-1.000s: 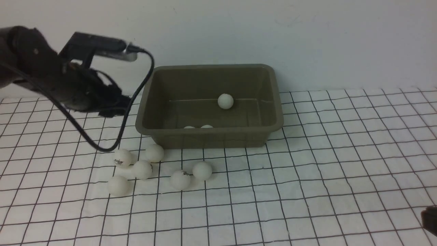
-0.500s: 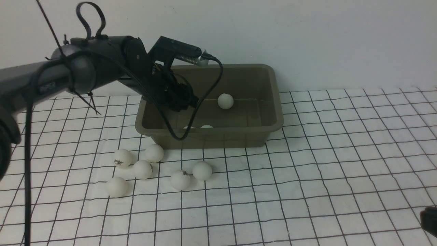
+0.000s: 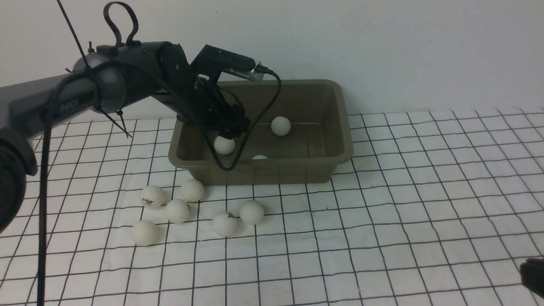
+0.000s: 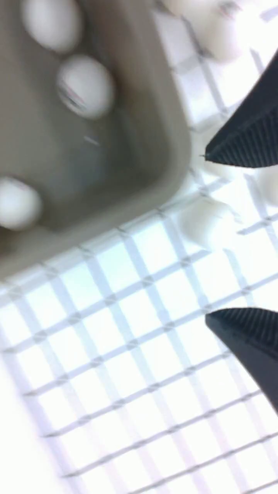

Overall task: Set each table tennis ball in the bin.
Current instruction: Use the left arm to put the table tennis ball into the box, then use the left arm to clamp the table tennis ball closest to it

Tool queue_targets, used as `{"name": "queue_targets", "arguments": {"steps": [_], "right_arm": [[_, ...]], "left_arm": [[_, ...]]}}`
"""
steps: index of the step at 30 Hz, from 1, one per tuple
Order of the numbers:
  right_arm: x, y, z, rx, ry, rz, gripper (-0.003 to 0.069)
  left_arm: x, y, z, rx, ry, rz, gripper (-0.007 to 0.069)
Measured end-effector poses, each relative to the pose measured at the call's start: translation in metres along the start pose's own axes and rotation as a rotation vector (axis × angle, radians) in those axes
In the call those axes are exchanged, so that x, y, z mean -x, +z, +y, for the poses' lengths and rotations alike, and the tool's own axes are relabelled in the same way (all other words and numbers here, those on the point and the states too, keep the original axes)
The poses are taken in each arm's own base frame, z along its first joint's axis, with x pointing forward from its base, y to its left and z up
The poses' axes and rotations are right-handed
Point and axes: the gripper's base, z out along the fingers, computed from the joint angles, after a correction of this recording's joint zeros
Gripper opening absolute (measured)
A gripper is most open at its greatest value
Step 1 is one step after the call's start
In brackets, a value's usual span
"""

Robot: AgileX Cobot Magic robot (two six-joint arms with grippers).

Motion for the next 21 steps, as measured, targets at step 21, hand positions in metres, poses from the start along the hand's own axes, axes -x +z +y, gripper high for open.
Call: {"name": "queue_targets", "arguments": {"steps": [21], "right_arm": [[0.002, 0.0, 0.001, 0.016, 0.023, -0.022, -0.0011]], "left_arm": [[-0.057, 0.095, 0.008, -0.035, -0.067, 0.148, 0.0436]]}}
